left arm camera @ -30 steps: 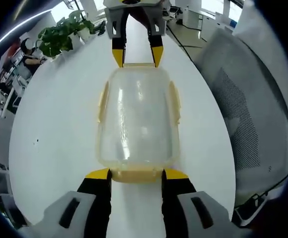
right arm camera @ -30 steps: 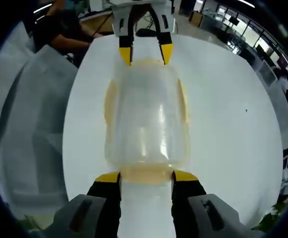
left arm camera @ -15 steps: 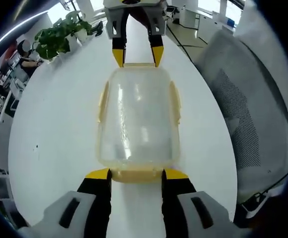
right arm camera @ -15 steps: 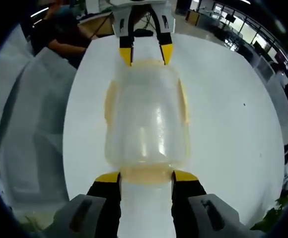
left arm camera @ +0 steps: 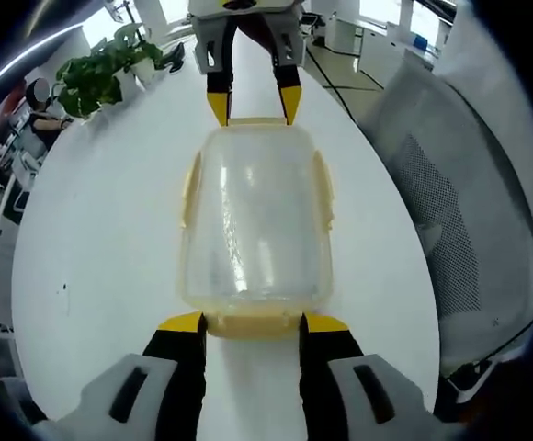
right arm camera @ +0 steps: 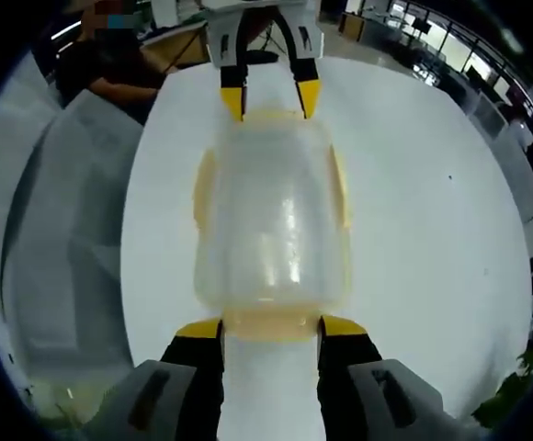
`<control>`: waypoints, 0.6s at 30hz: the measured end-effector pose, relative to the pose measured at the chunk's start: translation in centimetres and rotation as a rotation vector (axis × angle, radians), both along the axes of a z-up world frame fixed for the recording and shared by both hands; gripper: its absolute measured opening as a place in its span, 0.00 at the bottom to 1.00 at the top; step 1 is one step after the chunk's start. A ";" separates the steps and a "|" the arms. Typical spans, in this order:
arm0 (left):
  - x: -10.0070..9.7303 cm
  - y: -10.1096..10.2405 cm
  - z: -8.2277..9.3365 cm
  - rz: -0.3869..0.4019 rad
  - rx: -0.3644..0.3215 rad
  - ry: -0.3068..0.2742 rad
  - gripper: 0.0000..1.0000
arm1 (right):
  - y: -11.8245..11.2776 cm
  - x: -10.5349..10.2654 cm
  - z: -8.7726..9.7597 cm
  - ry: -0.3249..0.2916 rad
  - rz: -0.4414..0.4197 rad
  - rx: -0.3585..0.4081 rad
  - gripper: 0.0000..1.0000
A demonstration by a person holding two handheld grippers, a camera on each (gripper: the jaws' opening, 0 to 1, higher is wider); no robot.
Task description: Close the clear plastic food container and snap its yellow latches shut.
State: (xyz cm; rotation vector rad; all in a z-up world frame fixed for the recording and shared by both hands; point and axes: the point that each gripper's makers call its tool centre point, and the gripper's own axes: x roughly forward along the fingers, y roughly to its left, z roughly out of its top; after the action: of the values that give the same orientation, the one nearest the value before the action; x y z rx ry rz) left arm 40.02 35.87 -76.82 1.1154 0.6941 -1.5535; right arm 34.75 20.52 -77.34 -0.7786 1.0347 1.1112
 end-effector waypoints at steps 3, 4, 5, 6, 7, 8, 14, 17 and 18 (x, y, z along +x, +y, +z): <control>0.1 -0.1 -0.4 -0.001 0.003 0.005 0.38 | -0.1 -0.1 -0.2 0.011 -0.007 -0.002 0.38; 0.1 -0.2 -0.6 0.001 0.006 0.014 0.38 | -0.1 -0.1 -0.3 0.012 -0.006 -0.004 0.38; 0.0 -0.2 -0.7 0.000 0.007 0.017 0.38 | -0.1 -0.1 -0.3 0.016 -0.007 -0.006 0.38; 0.0 -0.2 -0.8 -0.001 0.008 0.023 0.38 | -0.1 -0.1 -0.4 0.020 -0.008 -0.006 0.38; 0.0 -0.2 -0.7 0.002 0.006 0.029 0.38 | -0.2 -0.1 -0.5 0.023 -0.012 -0.007 0.38; 0.1 -0.3 -0.7 0.002 0.002 0.032 0.38 | -0.3 0.0 -0.5 0.025 -0.016 -0.008 0.38; 0.2 -0.3 -0.9 0.002 0.002 0.070 0.38 | -0.3 0.0 -0.5 0.051 -0.021 0.004 0.38; 0.3 -0.5 -0.9 -0.010 0.004 0.072 0.38 | -0.3 -0.1 -0.7 0.064 -0.022 -0.002 0.38; 0.3 -0.5 -0.9 -0.010 0.011 0.079 0.39 | -0.4 -0.1 -0.7 0.070 -0.023 -0.001 0.38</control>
State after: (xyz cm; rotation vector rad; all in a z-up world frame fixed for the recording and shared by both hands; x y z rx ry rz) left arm 40.36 35.33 -77.71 1.0710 0.7517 -1.6115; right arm 34.68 20.12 -78.04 -0.7311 1.1001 1.1246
